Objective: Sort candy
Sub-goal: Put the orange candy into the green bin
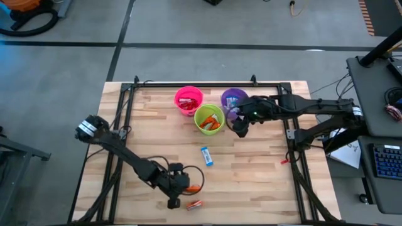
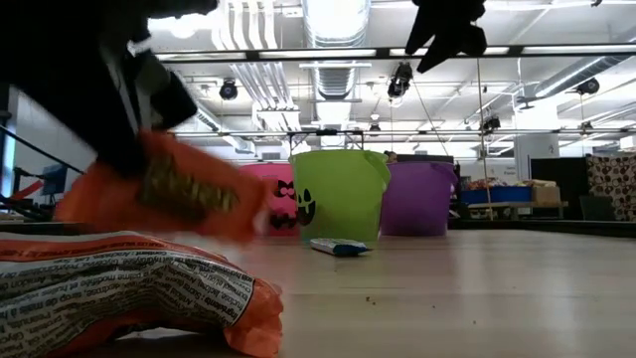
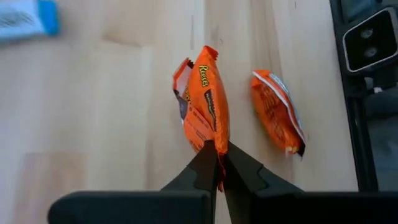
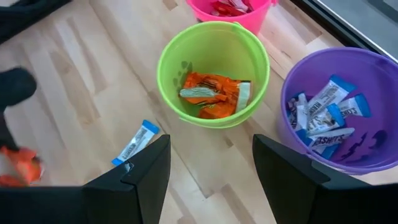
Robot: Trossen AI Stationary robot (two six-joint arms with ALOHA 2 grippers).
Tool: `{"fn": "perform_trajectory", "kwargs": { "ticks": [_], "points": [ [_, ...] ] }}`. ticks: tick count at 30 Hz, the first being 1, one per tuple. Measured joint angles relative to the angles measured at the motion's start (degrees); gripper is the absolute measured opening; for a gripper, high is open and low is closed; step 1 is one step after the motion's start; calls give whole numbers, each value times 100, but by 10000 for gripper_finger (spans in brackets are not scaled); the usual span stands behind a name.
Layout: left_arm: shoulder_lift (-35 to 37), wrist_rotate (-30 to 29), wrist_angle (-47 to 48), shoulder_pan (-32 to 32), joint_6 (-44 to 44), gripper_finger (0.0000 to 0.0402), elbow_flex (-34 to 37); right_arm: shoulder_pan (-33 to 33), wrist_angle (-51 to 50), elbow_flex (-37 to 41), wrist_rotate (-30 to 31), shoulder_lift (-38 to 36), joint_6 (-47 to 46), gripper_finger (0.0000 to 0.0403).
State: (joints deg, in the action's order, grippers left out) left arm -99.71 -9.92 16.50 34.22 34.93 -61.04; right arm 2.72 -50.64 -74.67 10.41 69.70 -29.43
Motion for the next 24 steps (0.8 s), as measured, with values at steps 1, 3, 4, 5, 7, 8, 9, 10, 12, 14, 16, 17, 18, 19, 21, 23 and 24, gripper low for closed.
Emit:
{"fn": "perform_trajectory", "kwargs": {
  "ticks": [1,3,4,5,7,8,9,10,12,14,16,17,18,19,21,23,24],
  "points": [
    [128,-3,124,-40,-101,1,0,-41,9,0,1,-32,-17,216],
    [417,-26,428,-141,-298,0,0,-102,22,0,0,-96,-58,216],
    [551,-94,588,-202,-390,0,0,-126,41,0,1,-121,-59,216],
    [693,-186,752,-266,-466,0,0,-144,54,0,4,-146,-57,216],
    [972,-465,1097,-446,-628,0,0,-150,105,0,9,-159,-36,216],
    [1120,-611,1191,-560,-703,0,0,-150,167,0,9,-159,-3,216],
    [1268,-746,1255,-693,-799,0,0,-149,235,0,16,-159,8,216],
    [1405,-866,1283,-839,-905,0,2,-147,295,0,47,-146,35,216],
    [1667,-1021,1264,-1192,-1145,0,0,-145,437,0,207,-137,47,216],
    [1886,-1062,1127,-1614,-1458,0,0,-133,522,0,380,-135,48,216],
    [2065,-1065,941,-2040,-1802,0,0,-133,582,0,509,-135,48,216],
    [2134,-1060,824,-2266,-1967,0,0,-133,602,0,590,-135,48,216],
    [2197,-1031,673,-2497,-2130,0,0,-133,605,0,667,-135,46,216],
    [2238,-921,532,-2717,-2303,0,0,-131,602,0,753,-135,25,216],
    [2276,-533,305,-3182,-2629,0,0,-118,609,0,804,-135,-51,216],
    [2253,-112,78,-3586,-2836,0,0,-118,621,0,853,-132,-100,216],
    [2226,55,-6,-3777,-2910,0,0,-120,622,0,930,-130,-137,216]
  ]
}}
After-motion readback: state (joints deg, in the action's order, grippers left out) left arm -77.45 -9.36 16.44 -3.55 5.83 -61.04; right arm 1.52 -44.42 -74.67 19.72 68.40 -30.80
